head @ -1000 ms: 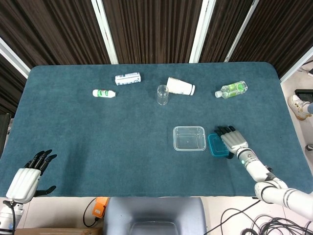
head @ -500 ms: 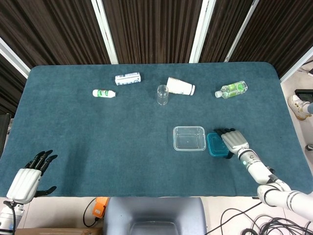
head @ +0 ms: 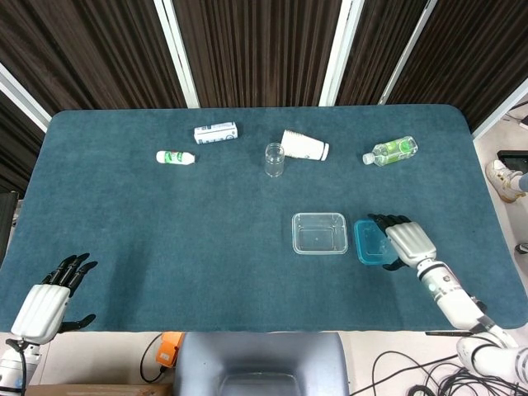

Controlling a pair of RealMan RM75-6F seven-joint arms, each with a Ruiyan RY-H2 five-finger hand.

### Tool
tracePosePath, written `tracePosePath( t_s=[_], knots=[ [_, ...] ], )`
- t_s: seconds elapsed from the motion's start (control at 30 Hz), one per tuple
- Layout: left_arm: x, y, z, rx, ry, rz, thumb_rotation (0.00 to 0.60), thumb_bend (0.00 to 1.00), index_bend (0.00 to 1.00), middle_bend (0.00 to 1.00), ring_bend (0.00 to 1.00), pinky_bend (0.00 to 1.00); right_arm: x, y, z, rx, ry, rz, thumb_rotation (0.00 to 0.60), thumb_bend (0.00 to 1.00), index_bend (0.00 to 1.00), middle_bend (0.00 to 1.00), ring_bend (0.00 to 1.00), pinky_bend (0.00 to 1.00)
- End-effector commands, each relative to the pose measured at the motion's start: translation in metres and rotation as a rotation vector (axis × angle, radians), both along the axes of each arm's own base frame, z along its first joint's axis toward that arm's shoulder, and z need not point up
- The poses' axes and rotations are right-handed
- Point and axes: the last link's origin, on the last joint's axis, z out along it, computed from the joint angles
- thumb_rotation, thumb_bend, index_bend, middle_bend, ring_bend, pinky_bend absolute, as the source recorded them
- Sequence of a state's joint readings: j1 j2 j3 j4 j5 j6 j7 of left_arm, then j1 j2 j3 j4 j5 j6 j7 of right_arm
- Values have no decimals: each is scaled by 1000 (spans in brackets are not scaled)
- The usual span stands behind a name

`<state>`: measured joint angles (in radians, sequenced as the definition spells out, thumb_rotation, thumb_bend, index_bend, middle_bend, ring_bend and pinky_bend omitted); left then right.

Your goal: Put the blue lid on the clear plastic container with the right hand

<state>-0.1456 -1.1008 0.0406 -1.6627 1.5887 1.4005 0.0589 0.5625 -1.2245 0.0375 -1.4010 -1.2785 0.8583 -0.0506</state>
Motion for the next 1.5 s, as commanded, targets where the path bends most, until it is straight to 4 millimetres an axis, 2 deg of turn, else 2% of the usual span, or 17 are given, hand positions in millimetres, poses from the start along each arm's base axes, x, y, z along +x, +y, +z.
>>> tracePosePath(
  t_s=[0.03,0.1,0.23,0.4,0.6,0.93,1.3,1.5],
  knots=[
    [0,0,0,-2,0,0,600,479,169,72,70,289,11,8,5,-29,-45,32,600,288,319,464,596,571],
    [1,0,-1,-5,0,0,600,479,169,73,70,289,31,14,3,-41,-108,81,600,288,370,465,596,571],
    [1,0,-2,-10,1,-2,600,478,169,73,70,290,51,15,-5,-43,-162,93,600,288,442,467,597,569],
    [1,0,-1,-14,-1,-5,600,479,169,72,70,289,77,10,-23,-50,-223,88,600,292,459,467,596,568],
    [1,-1,-1,-19,-5,-8,600,480,169,73,70,290,98,0,-38,-77,-243,71,600,292,472,467,595,568],
    [0,0,-1,-22,-6,2,600,479,169,73,70,291,114,-14,-60,-69,-210,10,600,292,465,467,574,556],
    [0,0,0,-27,-8,7,600,479,169,73,70,293,126,-25,-81,-28,-208,34,600,291,348,465,495,476],
    [0,0,1,-28,-10,8,600,480,169,73,70,294,128,-27,-86,-11,-222,39,600,292,294,420,439,408]
  ],
)
